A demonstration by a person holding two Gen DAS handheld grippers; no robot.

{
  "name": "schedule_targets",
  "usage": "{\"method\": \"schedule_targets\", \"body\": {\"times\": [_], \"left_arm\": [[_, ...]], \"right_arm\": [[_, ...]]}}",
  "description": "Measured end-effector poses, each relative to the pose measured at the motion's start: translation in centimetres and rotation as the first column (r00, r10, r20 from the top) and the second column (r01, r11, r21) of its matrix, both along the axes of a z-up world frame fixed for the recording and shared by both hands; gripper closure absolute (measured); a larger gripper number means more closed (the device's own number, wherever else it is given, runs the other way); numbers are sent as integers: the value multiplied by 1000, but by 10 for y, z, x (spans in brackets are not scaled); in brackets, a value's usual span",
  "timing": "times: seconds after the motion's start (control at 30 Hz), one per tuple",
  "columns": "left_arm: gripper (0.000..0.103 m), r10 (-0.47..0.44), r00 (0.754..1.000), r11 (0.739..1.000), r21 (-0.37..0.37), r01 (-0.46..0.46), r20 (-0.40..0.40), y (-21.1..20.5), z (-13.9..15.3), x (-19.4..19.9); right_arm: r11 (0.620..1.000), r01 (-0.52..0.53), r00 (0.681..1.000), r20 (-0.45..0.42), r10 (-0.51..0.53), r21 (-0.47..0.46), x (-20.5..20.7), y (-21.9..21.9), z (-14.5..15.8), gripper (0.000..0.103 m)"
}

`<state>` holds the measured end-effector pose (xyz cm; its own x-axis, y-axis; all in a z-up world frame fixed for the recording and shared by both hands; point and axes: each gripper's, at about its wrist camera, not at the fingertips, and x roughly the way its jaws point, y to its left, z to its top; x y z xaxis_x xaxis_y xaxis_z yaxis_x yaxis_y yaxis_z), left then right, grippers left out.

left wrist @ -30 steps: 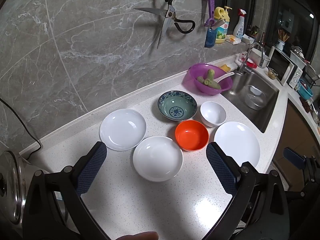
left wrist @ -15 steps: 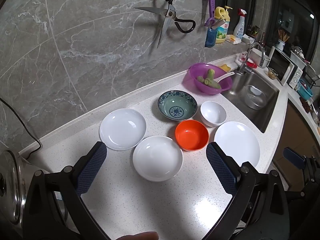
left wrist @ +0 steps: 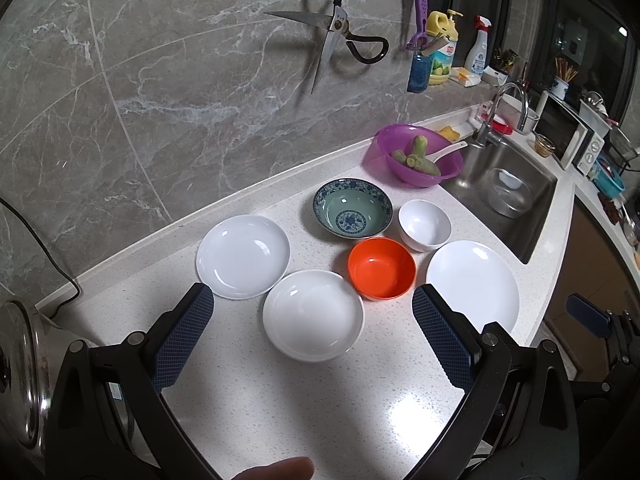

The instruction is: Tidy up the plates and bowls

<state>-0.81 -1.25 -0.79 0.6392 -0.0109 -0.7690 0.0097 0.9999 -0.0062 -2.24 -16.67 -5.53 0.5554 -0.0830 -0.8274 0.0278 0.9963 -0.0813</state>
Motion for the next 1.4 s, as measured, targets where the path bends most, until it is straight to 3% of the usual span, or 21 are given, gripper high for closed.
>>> {"method": "schedule_targets", "body": {"times": [0.3, 0.43, 0.5, 0.57, 0.67, 0.73, 0.8, 0.83, 0.9, 1.0, 1.07, 1.1, 1.23, 1.3, 1.4], "left_arm": [[2, -69, 998, 997, -33, 69, -7, -13, -29, -10], [3, -128, 988, 980, -163, 113, -87, -12, -74, -23], [3, -122, 979, 964, -253, 77, -166, -7, -103, -26], [3, -129, 968, 959, -276, 67, -215, -13, -133, -33], [2, -186, 963, 952, -279, 128, -194, -30, -156, -43], [2, -194, 938, 944, -313, 99, -286, -43, -180, -39], [3, -117, 922, 938, -346, -19, -368, -51, -198, -30], [3, -78, 931, 935, -351, -57, -358, -54, -202, -28], [4, -15, 944, 941, -324, -99, -330, -69, -207, -16], [4, 33, 947, 935, -325, -142, -318, -92, -220, 4], [6, 46, 950, 919, -359, -160, -308, -103, -228, 13], [12, 39, 949, 914, -373, -161, -314, -109, -233, 18], [27, 2, 949, 914, -385, -130, -315, -125, -248, 41], [28, -28, 947, 889, -441, -122, -320, -129, -257, 52], [28, -52, 939, 873, -471, -123, -340, -127, -266, 66]], "right_arm": [[998, -47, 999, -9, 47, 36, -5, -12, -10, 1], [994, -93, 996, -2, 94, 57, -19, -50, -28, 5], [991, -107, 994, 10, 106, 85, -25, -80, -38, 8], [990, -106, 994, 13, 106, 88, -26, -104, -46, 9], [988, -95, 995, 45, 91, 121, -22, -148, -54, 12], [982, -84, 995, 71, 73, 169, -13, -176, -59, 12], [958, -90, 995, 73, 72, 272, 3, -210, -70, 12], [943, -84, 996, 47, 73, 322, 14, -225, -78, 13], [899, -73, 996, -13, 87, 431, 39, -256, -96, 31], [810, -97, 987, -52, 155, 578, 71, -293, -122, 32], [768, -96, 973, -104, 207, 633, 90, -308, -140, 32], [742, -112, 962, -114, 247, 662, 100, -314, -149, 32], [689, -122, 939, -143, 314, 715, 124, -331, -175, 32], [683, -118, 928, -165, 335, 720, 135, -338, -188, 32], [649, -130, 904, -180, 389, 750, 146, -344, -204, 32]]}}
